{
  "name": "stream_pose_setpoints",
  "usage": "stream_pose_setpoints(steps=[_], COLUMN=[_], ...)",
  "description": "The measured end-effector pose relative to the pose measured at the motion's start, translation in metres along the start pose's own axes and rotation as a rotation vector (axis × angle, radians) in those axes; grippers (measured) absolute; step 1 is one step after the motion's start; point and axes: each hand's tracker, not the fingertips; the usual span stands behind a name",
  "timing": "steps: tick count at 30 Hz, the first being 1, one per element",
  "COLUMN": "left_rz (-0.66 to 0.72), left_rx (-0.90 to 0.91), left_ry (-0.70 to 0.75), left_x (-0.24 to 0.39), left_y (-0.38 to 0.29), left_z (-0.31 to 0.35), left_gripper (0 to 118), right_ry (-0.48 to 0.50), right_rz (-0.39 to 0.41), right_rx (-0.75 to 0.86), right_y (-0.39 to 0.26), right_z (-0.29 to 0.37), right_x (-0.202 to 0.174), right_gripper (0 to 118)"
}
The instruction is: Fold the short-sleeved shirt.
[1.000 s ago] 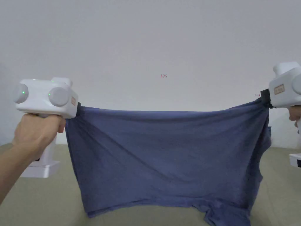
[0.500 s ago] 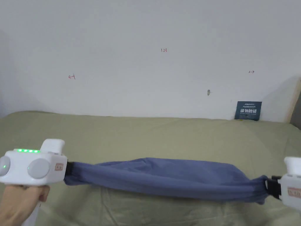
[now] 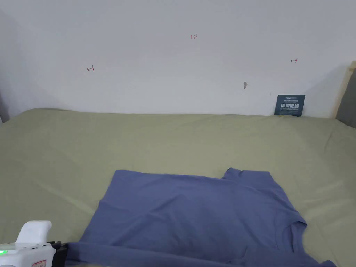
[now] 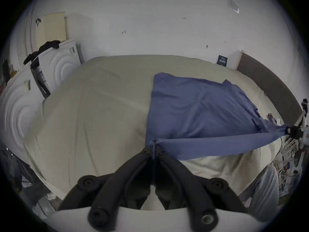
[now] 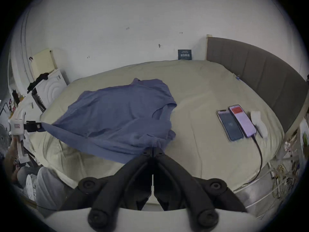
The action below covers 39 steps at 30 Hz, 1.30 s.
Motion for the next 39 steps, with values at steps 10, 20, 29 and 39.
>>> stream_pose_setpoints(steps=[10,20,29,39], left_rz=[0.054,0.106,0.137,0.178], left_rx=[-0.018,0.042,0.075,-0.022], left_ry=[-0.022,-0.063,-0.032,-0.024], left_x=[-0.002,0.007,0.0,-0.016], left_y=[-0.015,-0.022,-0.025,-0.04], left_z=[-0.005,0.023,0.042,0.023], left_gripper=[1,118,0,6], right_ry=[-0.009,-0.07,-0.048,-0.052], right_rz=[-0.012,-0.012,-0.06,-0.015], right_rx=[-0.039,0.005,0.013,-0.035], right_y=[0.005,0.0,-0.01,-0.018], right_z=[-0.021,-0.004,0.006,0.008], right_x=[0.004,0.002,0.0,-0.001], right_gripper=[3,118,4,3])
